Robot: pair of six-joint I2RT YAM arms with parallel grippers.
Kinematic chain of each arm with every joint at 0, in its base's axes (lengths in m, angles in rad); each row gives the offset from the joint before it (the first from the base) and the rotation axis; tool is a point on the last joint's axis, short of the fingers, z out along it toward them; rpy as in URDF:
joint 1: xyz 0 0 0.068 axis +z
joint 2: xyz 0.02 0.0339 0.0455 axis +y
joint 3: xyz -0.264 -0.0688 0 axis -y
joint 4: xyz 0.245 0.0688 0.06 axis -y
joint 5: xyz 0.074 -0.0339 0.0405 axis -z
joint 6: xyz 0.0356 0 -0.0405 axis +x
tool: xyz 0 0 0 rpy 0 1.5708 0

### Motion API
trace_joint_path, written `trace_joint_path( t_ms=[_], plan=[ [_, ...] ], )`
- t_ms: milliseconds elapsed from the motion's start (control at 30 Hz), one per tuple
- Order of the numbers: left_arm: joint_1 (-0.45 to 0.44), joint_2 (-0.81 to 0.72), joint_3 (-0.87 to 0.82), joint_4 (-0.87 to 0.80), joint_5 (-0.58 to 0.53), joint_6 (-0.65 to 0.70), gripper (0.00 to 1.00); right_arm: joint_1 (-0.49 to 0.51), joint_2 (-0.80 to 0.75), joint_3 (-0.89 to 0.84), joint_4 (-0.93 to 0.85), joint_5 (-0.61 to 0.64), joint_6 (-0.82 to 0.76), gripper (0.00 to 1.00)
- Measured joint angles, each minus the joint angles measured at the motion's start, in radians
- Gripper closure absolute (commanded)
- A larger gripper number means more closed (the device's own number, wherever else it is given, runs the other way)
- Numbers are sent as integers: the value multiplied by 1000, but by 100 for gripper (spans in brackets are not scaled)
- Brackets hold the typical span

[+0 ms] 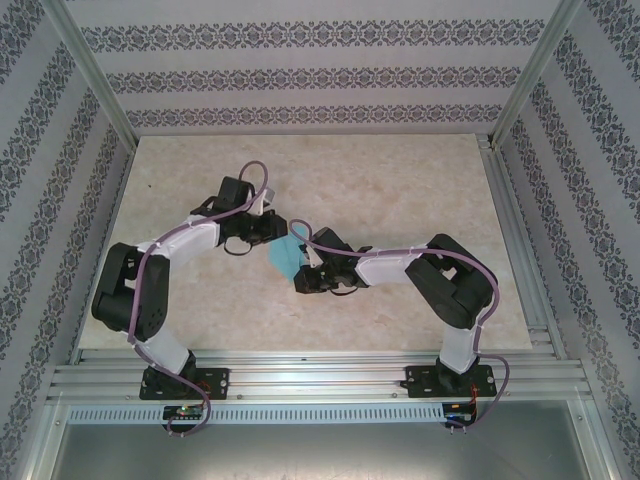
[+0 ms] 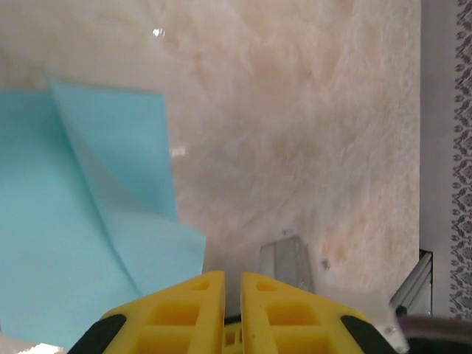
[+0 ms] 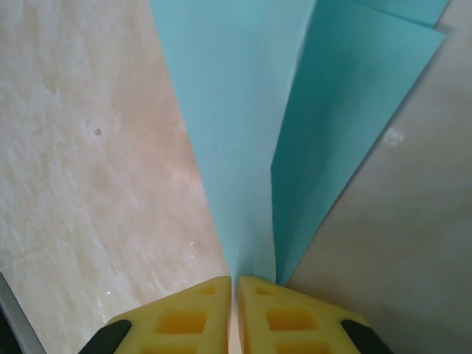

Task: Fold a paper plane with a square sheet of paper (fold left side to right side)
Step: Fourth fold the wing at the center of the table.

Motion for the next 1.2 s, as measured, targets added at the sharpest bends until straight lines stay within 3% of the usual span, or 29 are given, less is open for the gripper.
trace_joint_path(
  t_ms=[233,800,1200],
  plan=[
    [-65,-16,-174,109,28,-74,89,0,4,11,-15,0,0,87],
    [-100,158,-159,266,35,-127,95,0,9,26,-43,1,-1,87],
    [-96,226,-84,243,14,-111,93,0,15,42,-69,1,-1,87]
  ],
)
